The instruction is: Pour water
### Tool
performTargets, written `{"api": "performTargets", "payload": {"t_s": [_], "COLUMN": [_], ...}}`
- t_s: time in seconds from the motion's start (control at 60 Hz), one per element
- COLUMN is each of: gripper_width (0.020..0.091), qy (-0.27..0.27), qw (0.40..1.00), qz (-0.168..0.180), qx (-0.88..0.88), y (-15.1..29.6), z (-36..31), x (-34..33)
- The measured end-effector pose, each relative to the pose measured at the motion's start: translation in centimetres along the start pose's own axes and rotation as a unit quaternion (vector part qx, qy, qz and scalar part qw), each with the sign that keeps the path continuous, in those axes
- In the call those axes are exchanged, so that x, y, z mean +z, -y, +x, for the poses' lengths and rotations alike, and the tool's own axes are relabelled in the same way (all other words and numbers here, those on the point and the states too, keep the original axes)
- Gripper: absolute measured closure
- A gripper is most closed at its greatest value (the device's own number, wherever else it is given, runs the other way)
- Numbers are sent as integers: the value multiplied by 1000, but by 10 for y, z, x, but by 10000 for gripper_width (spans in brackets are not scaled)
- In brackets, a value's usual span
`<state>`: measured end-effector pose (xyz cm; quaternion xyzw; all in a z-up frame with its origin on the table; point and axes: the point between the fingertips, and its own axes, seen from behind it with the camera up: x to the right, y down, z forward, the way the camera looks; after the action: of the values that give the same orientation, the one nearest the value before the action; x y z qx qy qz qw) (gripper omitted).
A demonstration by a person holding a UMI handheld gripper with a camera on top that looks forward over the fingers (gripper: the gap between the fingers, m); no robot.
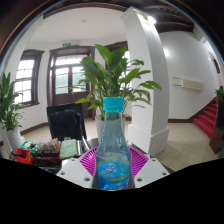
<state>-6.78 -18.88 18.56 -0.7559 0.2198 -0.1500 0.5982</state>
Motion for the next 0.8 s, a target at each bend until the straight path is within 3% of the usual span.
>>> {"api": "performTargets", "payload": {"t_s": [0.183, 0.2, 0.267, 0.4, 0.45, 0.467, 0.5, 0.55, 0.667, 0.8], "gripper_width": [653, 668, 666, 574, 522, 465, 415, 240, 254, 260], "qy": [11, 15, 20, 20, 13, 9, 0, 6, 49, 61], "qw": [1000, 1000, 999, 999, 999, 1000, 999, 999, 998, 997], "qz": [-4, 16, 22, 27, 20, 13, 0, -16, -29, -48], "qx": [-11, -10, -12, -22, -25, -28, -34, -48, -41, -19], "y": [-42, -34, -37, -36, -41, -44, -50, -59, -69, -86], "z": [4, 2, 2, 2, 3, 4, 8, 7, -9, -9], "x": [15, 14, 12, 12, 11, 12, 12, 9, -18, -64]}}
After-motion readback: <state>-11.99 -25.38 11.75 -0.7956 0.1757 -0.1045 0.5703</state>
